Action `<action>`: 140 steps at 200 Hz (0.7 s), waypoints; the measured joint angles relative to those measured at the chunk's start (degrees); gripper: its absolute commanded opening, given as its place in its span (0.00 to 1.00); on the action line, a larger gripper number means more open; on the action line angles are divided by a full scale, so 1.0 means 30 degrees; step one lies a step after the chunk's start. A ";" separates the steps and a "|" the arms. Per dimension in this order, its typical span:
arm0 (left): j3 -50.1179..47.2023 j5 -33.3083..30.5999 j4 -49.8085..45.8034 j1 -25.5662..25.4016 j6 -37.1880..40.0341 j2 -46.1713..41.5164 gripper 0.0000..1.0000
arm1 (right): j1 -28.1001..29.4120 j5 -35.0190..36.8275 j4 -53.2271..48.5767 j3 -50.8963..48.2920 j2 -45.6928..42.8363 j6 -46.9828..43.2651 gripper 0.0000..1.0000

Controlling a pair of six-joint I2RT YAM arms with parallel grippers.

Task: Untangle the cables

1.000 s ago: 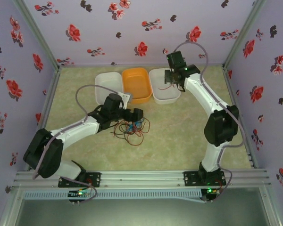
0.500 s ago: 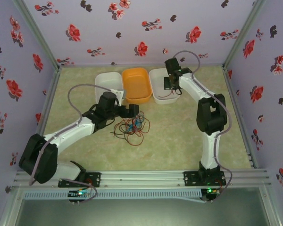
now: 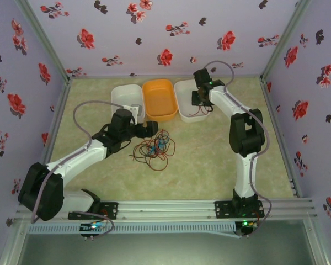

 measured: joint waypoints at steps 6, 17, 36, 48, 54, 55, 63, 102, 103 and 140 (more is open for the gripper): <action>0.0000 -0.0022 -0.0051 0.0000 0.0000 0.0000 1.00 | 0.0000 -0.0087 0.0000 0.0007 -0.0007 0.0000 0.52; 0.0000 -0.0029 -0.0102 0.0015 0.0000 0.0000 0.97 | 0.0000 -0.0291 -0.0022 0.0007 -0.0022 0.0036 0.53; 0.0000 -0.0036 -0.0364 0.0066 0.0036 0.0000 0.95 | 0.0000 -0.0444 -0.0015 -0.0066 -0.0306 0.0095 0.54; 0.0007 -0.0036 -0.0707 0.0073 0.0095 0.0000 0.94 | 0.0073 -0.0510 0.0007 -0.0481 -0.0954 0.0160 0.54; 0.0022 -0.0036 -0.0896 0.0087 0.0131 0.0007 0.93 | 0.0138 -0.0546 -0.0007 -0.0831 -0.1450 0.0219 0.54; 0.0022 -0.0029 -0.0925 0.0080 0.0146 0.0007 0.93 | 0.0146 -0.0554 -0.0007 -0.0925 -0.1566 0.0233 0.54; 0.0044 -0.0029 -0.1209 0.0087 0.0233 0.0015 0.91 | 0.0219 -0.0561 0.0015 -0.1457 -0.2361 0.0284 0.54; 0.1224 0.0015 -0.2412 -0.0131 0.1049 0.0860 0.82 | 0.1341 -0.0627 0.0503 -0.4590 -0.6521 0.1158 0.51; 0.1290 0.0015 -0.2448 -0.0153 0.1122 0.0918 0.81 | 0.1370 -0.0634 0.0517 -0.4663 -0.6586 0.1180 0.51; 0.2703 0.0182 -0.3002 -0.0823 0.1668 0.2739 0.75 | 0.2973 -0.1086 0.1552 -0.8378 -0.8692 0.2769 0.46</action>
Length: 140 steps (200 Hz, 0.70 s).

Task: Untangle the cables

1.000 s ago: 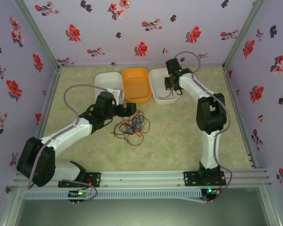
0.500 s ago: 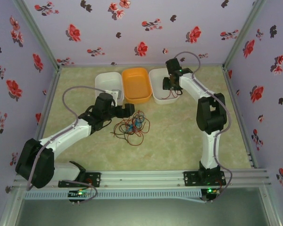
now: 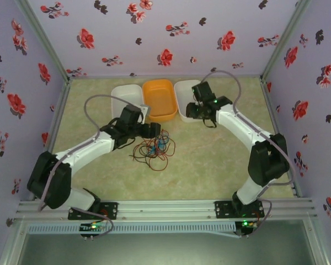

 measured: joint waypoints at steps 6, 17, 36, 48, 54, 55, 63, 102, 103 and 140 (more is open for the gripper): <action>0.0138 0.0087 -0.0073 -0.0044 0.0007 0.0284 0.74 | 0.0240 -0.0117 0.0095 -0.0444 -0.0051 0.0270 0.45; 0.0364 0.0299 -0.0211 -0.0073 0.0007 0.0845 0.74 | 0.0736 -0.0284 0.0291 -0.1239 -0.0044 0.0721 0.44; 0.0714 0.0670 -0.0423 -0.0073 0.0029 0.1763 0.73 | 0.1552 -0.0364 0.0321 -0.2186 0.0087 0.1406 0.44; 0.0889 0.0852 -0.0517 -0.0080 0.0066 0.2251 0.69 | 0.2018 -0.0386 0.0328 -0.2448 0.0372 0.1676 0.42; 0.0962 0.0933 -0.0561 -0.0087 0.0073 0.2463 0.67 | 0.2208 -0.0401 0.0335 -0.2470 0.0590 0.1829 0.41; 0.0969 0.0933 -0.0568 -0.0087 0.0066 0.2484 0.67 | 0.2259 -0.0408 0.0335 -0.2470 0.0663 0.1836 0.41; 0.1005 0.1056 -0.0583 -0.0087 0.0102 0.2710 0.65 | 0.2499 -0.0415 0.0386 -0.2470 0.1049 0.1982 0.40; 0.0882 0.1377 -0.0546 -0.0080 -0.0248 0.3111 0.50 | 0.3461 -0.0423 0.0619 -0.2448 0.2980 0.2215 0.39; 0.0874 0.1377 -0.0539 -0.0087 -0.0284 0.3111 0.50 | 0.3475 -0.0423 0.0619 -0.2448 0.3009 0.2222 0.40; 0.0138 0.1392 0.0044 -0.0080 -0.0874 0.3111 0.44 | 0.4051 -0.0554 0.0605 -0.1887 0.4080 0.2222 0.39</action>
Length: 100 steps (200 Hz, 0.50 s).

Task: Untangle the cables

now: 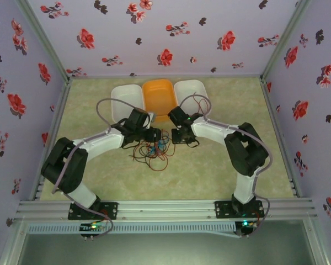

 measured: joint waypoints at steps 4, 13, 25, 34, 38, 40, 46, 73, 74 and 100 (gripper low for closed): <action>-0.0073 0.0007 0.0036 0.0000 -0.0080 0.0000 0.43 | 0.0044 -0.0022 0.0015 0.0022 0.0029 0.0000 0.39; -0.0204 0.0007 0.0124 0.0000 -0.0182 0.0000 0.43 | 0.0153 -0.0080 0.0007 0.0080 0.0095 -0.0007 0.39; -0.0299 0.0007 0.0219 0.0000 -0.0291 0.0000 0.43 | 0.0313 -0.0138 0.0015 0.0182 0.0226 -0.0007 0.39; -0.0328 0.0000 0.0306 0.0000 -0.0321 0.0000 0.43 | 0.0437 -0.0146 0.0022 0.0284 0.0379 -0.0007 0.39; -0.0328 0.0007 0.0335 0.0000 -0.0350 0.0000 0.43 | 0.0488 -0.0153 0.0029 0.0328 0.0444 -0.0007 0.39; -0.0328 0.0007 0.0357 0.0000 -0.0357 0.0007 0.43 | 0.0510 -0.0153 0.0036 0.0350 0.0488 -0.0007 0.39; -0.0328 0.0000 0.0408 0.0000 -0.0364 0.0000 0.43 | 0.0597 -0.0153 0.0066 0.0408 0.0619 -0.0007 0.39; -0.0328 -0.0007 0.0561 0.0000 -0.0452 0.0000 0.43 | 0.0860 -0.0146 0.0117 0.0474 0.1217 -0.0015 0.37; -0.0328 0.0000 0.0568 0.0000 -0.0452 0.0007 0.43 | 0.0867 -0.0146 0.0117 0.0474 0.1231 -0.0015 0.37; -0.0459 -0.0015 0.0845 0.0000 -0.0648 0.0000 0.34 | 0.0911 0.0044 0.0036 0.0576 0.1421 0.0029 0.28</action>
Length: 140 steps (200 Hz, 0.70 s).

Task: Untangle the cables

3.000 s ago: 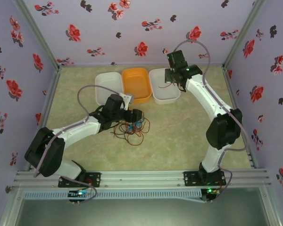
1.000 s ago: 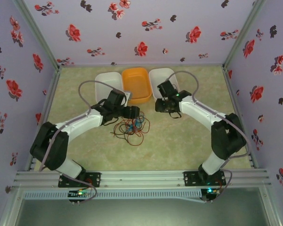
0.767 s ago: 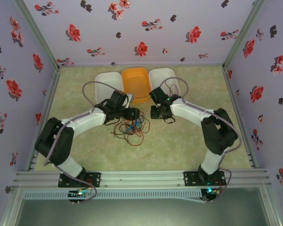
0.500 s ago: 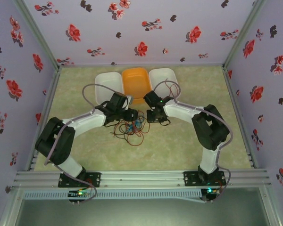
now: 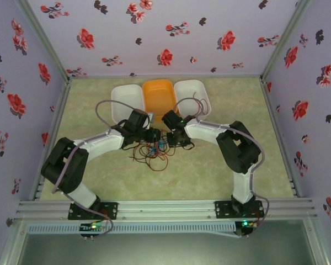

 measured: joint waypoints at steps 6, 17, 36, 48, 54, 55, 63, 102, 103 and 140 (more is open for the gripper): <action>-0.0044 0.0000 0.0029 0.0000 -0.0066 0.0007 0.32 | 0.0000 0.0087 -0.0058 0.0007 0.0029 0.0000 0.24; -0.0138 -0.0022 0.0044 0.0000 -0.0168 0.0000 0.28 | -0.0007 0.0262 -0.0197 0.0015 0.0029 -0.0095 0.17; -0.0189 -0.0153 0.0036 0.0000 -0.0219 0.0000 0.22 | -0.0036 0.0714 -0.0408 0.0029 0.0029 0.0029 0.11; -0.0189 -0.0248 0.0036 0.0000 -0.0270 0.0000 0.17 | -0.0036 0.0867 -0.0474 0.0036 0.0022 0.0058 0.05; -0.0189 -0.0335 0.0007 0.0000 -0.0284 0.0000 0.16 | -0.0029 0.0969 -0.0503 0.0044 -0.0036 0.0066 0.02; -0.0189 -0.0364 0.0007 0.0000 -0.0277 0.0000 0.16 | -0.0029 0.0998 -0.0503 0.0044 -0.0051 0.0051 0.01; -0.0189 -0.0495 -0.0022 0.0007 -0.0299 0.0000 0.16 | 0.0000 0.1282 -0.0525 0.0044 -0.0138 -0.0029 0.00; -0.0277 -0.1377 -0.0306 0.0051 -0.0131 -0.0189 0.16 | 0.0000 0.3242 -0.1158 0.0051 -0.1887 -0.0117 0.00; -0.0277 -0.1392 -0.0313 0.0051 -0.0124 -0.0204 0.16 | 0.0000 0.3286 -0.1173 0.0051 -0.1938 -0.0109 0.00; -0.0335 -0.2477 -0.0692 0.0051 0.0474 -0.0736 0.16 | 0.0000 0.6164 -0.1938 0.0539 -0.4401 -0.0605 0.00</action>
